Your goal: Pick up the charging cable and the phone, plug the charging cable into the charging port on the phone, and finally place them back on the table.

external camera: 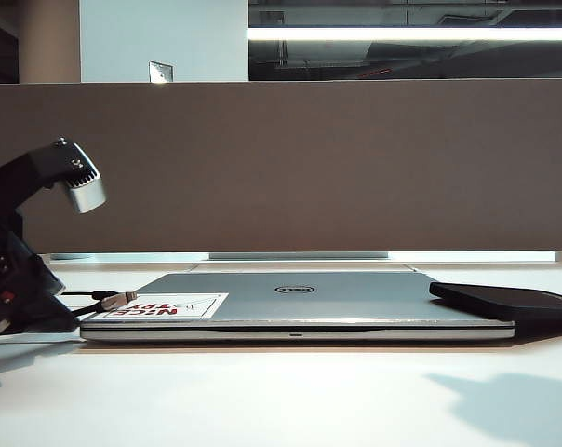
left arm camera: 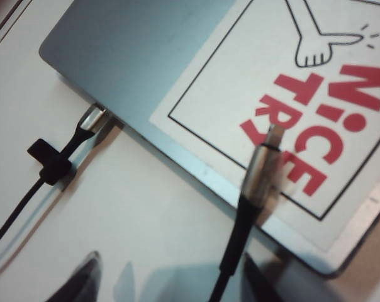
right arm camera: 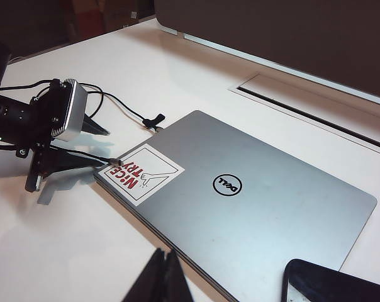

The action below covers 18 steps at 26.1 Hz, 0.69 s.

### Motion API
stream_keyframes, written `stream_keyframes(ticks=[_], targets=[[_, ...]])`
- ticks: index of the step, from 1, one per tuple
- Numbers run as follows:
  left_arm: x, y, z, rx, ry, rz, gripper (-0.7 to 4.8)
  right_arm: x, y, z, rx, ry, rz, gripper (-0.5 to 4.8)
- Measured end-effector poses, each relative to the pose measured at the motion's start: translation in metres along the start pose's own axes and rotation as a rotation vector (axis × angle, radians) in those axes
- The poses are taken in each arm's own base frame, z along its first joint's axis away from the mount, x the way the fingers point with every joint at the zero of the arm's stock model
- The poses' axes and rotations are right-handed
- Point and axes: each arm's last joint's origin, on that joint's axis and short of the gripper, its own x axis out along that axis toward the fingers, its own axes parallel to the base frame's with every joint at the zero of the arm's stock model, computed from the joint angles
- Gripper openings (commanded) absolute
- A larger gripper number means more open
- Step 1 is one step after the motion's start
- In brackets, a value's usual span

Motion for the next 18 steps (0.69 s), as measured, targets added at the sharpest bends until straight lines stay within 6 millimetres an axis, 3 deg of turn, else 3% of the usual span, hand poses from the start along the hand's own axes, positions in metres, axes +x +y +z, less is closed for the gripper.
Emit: stream_keyframes(ticks=[18], targets=[[0.0076,-0.0054,0.003,0.081,-0.013,-0.023,2.77,-0.0001,-0.0001,0.0001,0.0,-0.001,-0.001,-0.02]])
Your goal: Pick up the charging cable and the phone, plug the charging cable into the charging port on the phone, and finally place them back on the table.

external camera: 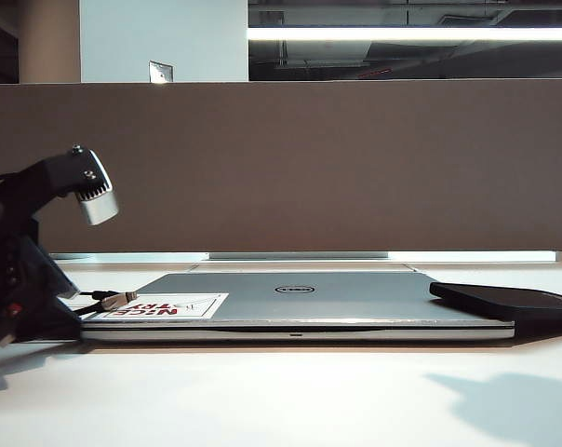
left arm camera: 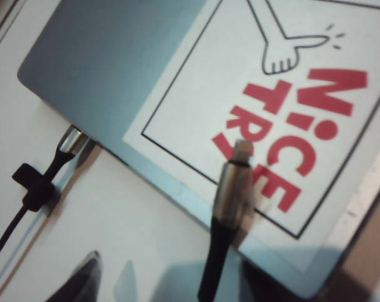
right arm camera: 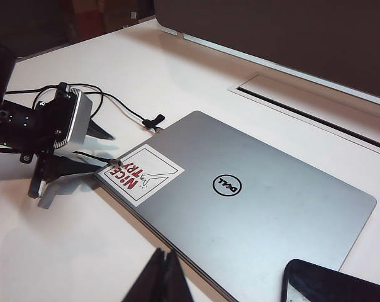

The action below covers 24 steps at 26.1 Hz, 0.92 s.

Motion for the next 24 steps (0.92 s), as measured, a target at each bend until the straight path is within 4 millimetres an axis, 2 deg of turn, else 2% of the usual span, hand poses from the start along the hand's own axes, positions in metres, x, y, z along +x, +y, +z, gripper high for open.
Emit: stream_keyframes(ticks=[8,9,10,17,19,20,24], targets=[[0.0007,0.0009,0.0007,0.005,-0.009,0.011,2.61,0.0,0.0,0.0,0.0,0.0,0.0,-0.02],[0.0007,0.0009,0.0007,0.005,-0.009,0.012,2.36,0.0,0.0,0.0,0.0,0.0,0.0,-0.02],[0.0007,0.0009,0.0007,0.005,-0.009,0.012,1.72,0.0,0.0,0.0,0.0,0.0,0.0,-0.02],[0.0007,0.0008,0.0008,0.005,-0.009,0.011,1.0,0.0,0.0,0.0,0.0,0.0,0.0,-0.02],[0.0007,0.0008,0.0008,0.005,-0.009,0.011,0.16,0.0,0.0,0.0,0.0,0.0,0.0,-0.02],[0.0007,0.0008,0.0008,0.005,-0.009,0.011,-0.05,0.0,0.0,0.0,0.0,0.0,0.0,-0.02],[0.0007,0.0007,0.0008,0.002,-0.009,0.01,-0.06,0.0,0.0,0.0,0.0,0.0,0.0,-0.02]])
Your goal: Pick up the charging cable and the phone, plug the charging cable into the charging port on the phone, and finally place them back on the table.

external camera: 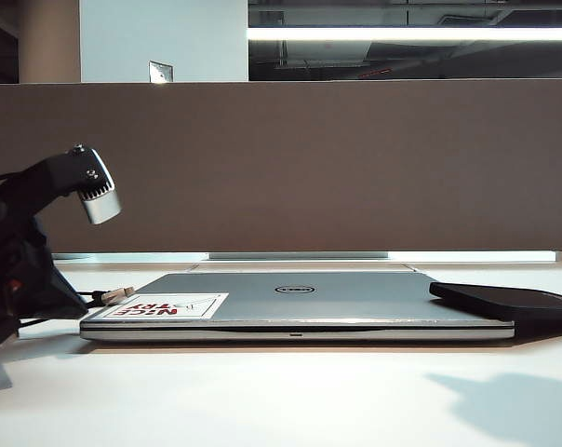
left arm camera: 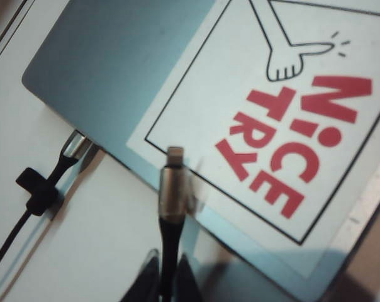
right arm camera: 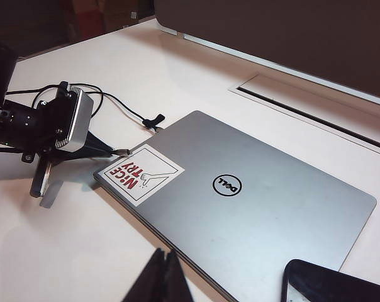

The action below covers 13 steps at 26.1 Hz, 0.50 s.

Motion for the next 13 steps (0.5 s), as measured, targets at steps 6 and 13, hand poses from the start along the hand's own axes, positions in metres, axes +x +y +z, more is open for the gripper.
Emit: stream_keyframes(ticks=[6,13], targets=[[0.0,-0.001,0.001,-0.026,-0.001,-0.004,-0.06,0.0,0.0,0.0,0.0,0.0,-0.002,-0.02],[-0.002,0.024,0.027,-0.25,-0.096,0.067,-0.06,0.0,0.0,0.003,0.003,-0.029,-0.007,-0.02]])
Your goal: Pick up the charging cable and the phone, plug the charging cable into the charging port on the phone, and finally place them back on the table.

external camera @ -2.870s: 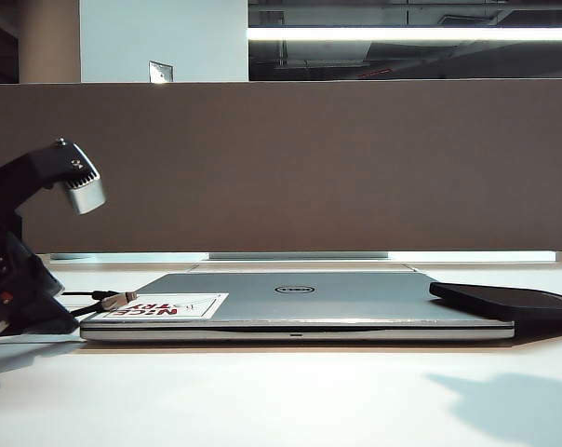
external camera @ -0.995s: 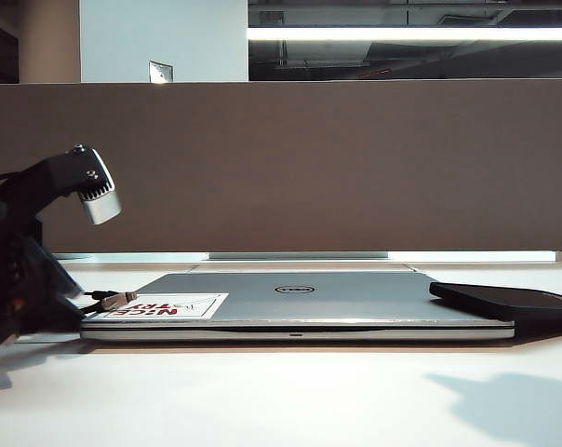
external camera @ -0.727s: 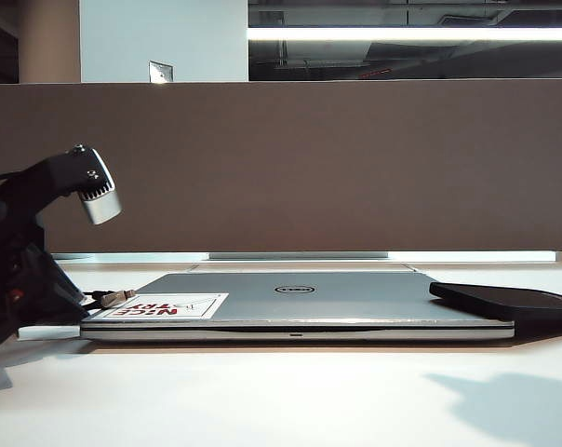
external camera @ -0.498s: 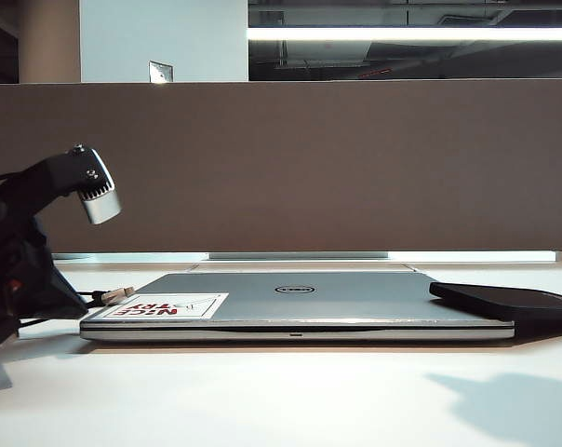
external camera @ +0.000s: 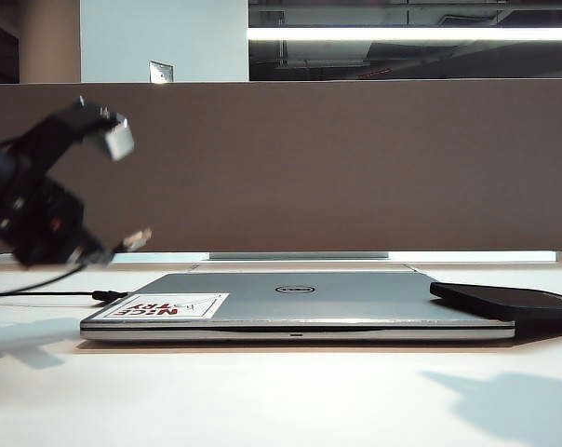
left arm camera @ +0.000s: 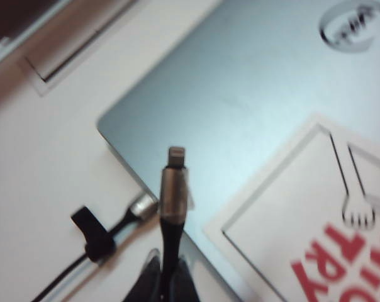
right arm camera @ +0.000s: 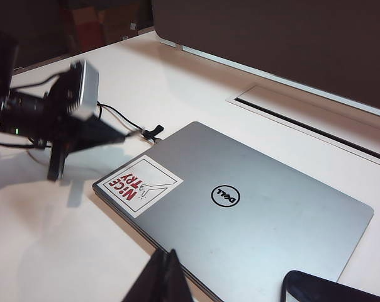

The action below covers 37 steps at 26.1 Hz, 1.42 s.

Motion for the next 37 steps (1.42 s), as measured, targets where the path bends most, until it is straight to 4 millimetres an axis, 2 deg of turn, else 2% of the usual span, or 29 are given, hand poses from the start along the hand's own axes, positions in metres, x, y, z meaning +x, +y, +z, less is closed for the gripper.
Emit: stream_keyframes(ticks=[4,7,14,18,25,30,37], targets=[[-0.003,0.005,0.016,-0.146,-0.05,0.011,-0.06,0.0,0.0,0.0,0.0,0.0,-0.001,-0.02],[-0.007,0.0,0.029,-0.23,-0.09,-0.016,-0.06,0.0,0.0,0.0,0.001,0.0,-0.001,-0.02],[-0.021,-0.035,0.056,-0.414,-0.167,-0.189,-0.06,0.0,-0.003,0.0,0.032,0.0,-0.065,-0.02],[-0.032,-0.055,0.068,-0.549,-0.179,-0.303,-0.06,0.0,-0.014,-0.001,0.177,-0.005,-0.162,-0.02],[-0.033,-0.062,0.065,-0.634,-0.109,-0.337,-0.06,-0.002,-0.033,-0.005,0.397,-0.004,-0.28,-0.02],[-0.033,-0.063,0.062,-0.644,-0.071,-0.338,-0.06,-0.003,-0.046,-0.014,0.581,0.054,-0.328,-0.02],[-0.033,-0.063,0.062,-0.648,-0.068,-0.338,-0.06,0.005,-0.067,-0.027,0.725,0.162,-0.377,0.1]])
